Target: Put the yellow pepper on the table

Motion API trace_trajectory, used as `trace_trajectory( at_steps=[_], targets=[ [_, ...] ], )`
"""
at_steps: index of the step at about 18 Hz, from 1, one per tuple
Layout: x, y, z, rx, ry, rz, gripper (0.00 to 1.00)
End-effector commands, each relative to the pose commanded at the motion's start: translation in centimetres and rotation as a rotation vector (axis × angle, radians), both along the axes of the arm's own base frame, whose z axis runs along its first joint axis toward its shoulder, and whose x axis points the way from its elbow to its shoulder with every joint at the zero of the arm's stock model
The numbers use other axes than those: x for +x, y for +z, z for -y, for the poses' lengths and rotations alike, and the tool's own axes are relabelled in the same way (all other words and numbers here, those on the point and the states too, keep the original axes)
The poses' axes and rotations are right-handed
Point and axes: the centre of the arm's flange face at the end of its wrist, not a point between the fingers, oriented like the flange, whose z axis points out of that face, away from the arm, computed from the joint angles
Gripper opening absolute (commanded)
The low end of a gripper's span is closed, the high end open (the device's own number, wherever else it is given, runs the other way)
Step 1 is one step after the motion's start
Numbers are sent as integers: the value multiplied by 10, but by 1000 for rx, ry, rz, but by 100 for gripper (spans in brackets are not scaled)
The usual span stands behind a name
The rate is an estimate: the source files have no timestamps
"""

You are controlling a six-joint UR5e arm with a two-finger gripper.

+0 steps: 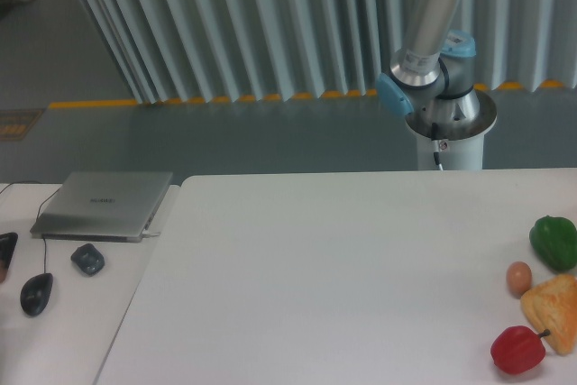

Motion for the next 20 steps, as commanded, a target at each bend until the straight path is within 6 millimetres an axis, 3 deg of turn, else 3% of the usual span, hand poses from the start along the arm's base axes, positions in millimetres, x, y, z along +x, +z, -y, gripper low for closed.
trace_trajectory(
  at_steps=[6, 11, 20],
  targets=[
    [-1, -26, 2, -21, -1, 1, 100],
    [-2, -51, 9, -165, -12, -31, 100],
    [-3, -64, 6, -188, -4, -40, 100]
  ],
)
